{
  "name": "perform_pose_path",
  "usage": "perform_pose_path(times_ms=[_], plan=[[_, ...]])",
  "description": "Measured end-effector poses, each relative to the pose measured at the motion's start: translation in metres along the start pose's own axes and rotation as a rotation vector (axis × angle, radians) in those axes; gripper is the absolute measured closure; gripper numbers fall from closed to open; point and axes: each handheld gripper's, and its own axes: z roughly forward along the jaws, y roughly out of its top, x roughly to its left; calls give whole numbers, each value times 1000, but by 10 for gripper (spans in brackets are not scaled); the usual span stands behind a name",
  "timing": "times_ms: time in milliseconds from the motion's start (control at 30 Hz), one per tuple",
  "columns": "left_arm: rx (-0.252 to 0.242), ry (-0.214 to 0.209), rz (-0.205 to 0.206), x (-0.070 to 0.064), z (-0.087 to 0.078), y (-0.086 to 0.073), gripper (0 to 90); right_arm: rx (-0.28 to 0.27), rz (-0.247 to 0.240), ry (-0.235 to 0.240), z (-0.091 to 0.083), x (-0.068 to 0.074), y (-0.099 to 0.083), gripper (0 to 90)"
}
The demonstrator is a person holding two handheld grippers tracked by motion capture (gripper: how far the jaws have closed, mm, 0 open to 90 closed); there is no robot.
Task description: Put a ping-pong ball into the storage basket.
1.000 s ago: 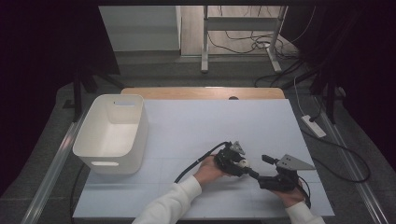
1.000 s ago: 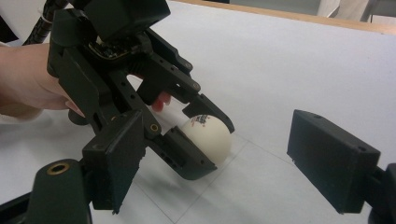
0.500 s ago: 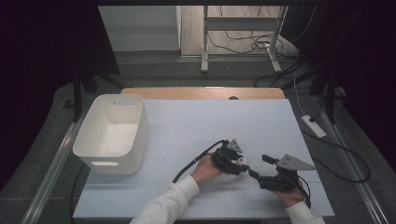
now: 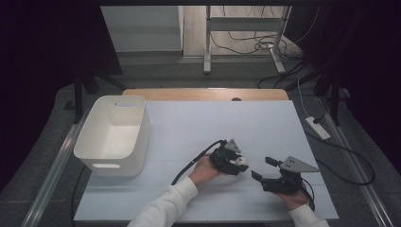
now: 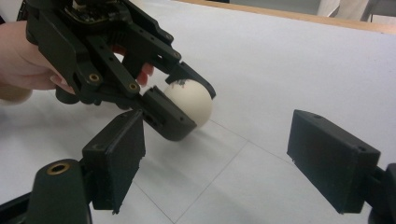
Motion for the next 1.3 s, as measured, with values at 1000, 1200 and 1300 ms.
perform_pose_path(times_ms=[1000,1200,1300], plan=[[-78,31,-20,7,-38,-9,508,12,-3,-2,1,1,0,189],[-82,33,-24,7,-40,-9,508,13,-3,-3,2,0,-1,189],[-88,33,-24,7,-41,-9,508,15,-3,-3,2,0,-1,189]])
